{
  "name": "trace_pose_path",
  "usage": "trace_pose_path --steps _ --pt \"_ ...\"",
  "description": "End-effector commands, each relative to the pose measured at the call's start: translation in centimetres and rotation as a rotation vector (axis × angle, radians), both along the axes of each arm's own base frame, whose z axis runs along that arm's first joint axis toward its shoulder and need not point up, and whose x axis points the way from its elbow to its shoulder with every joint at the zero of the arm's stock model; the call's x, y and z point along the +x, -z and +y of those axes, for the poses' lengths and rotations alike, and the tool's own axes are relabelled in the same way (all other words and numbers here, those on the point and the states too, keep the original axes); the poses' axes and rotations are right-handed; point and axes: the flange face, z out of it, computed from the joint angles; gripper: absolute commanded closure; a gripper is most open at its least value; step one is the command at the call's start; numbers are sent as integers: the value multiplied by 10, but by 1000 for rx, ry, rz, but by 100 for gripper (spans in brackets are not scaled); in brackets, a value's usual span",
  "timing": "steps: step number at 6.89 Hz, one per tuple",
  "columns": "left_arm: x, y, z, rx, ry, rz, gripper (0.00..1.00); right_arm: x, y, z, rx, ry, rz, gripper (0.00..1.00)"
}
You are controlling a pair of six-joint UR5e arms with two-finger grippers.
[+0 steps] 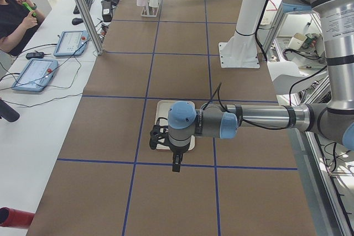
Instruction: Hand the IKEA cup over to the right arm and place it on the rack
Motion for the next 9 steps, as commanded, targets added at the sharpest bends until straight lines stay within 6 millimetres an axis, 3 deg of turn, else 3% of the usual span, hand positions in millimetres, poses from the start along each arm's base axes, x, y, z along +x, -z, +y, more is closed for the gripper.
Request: trace_pose_path --steps 1,9 --pt "0 1 -1 1 0 0 0 0 3 0 8 0 -1 0" --pt "0 4 -3 10 1 2 0 -1 4 -1 19 -5 -3 0"
